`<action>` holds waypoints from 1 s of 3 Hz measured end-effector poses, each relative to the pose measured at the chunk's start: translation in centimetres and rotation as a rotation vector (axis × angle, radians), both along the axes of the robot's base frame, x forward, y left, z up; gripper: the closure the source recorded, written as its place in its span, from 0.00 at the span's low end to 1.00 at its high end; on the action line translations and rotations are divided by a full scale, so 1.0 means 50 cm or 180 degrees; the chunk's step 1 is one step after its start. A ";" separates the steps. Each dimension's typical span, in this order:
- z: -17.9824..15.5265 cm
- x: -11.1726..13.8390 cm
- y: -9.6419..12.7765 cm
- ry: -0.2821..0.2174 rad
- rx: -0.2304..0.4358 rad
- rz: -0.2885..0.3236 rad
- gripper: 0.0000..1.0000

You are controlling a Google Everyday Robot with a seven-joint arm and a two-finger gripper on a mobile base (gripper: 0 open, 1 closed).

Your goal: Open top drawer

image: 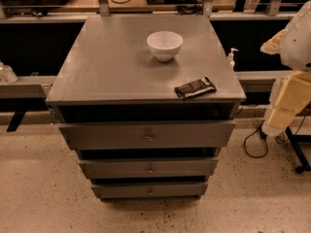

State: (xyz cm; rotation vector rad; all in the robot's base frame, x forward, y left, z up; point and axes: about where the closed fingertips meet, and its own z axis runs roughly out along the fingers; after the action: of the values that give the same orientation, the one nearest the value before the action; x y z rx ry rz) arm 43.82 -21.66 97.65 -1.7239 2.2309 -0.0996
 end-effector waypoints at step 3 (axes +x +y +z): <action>-0.030 -0.033 0.065 0.0195 0.0286 0.0821 0.00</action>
Offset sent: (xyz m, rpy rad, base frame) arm 0.0050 0.0073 -0.0082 0.0703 0.2165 0.2525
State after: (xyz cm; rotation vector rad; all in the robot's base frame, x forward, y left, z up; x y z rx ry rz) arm 42.15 -18.40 96.14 -1.9698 1.9990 0.1121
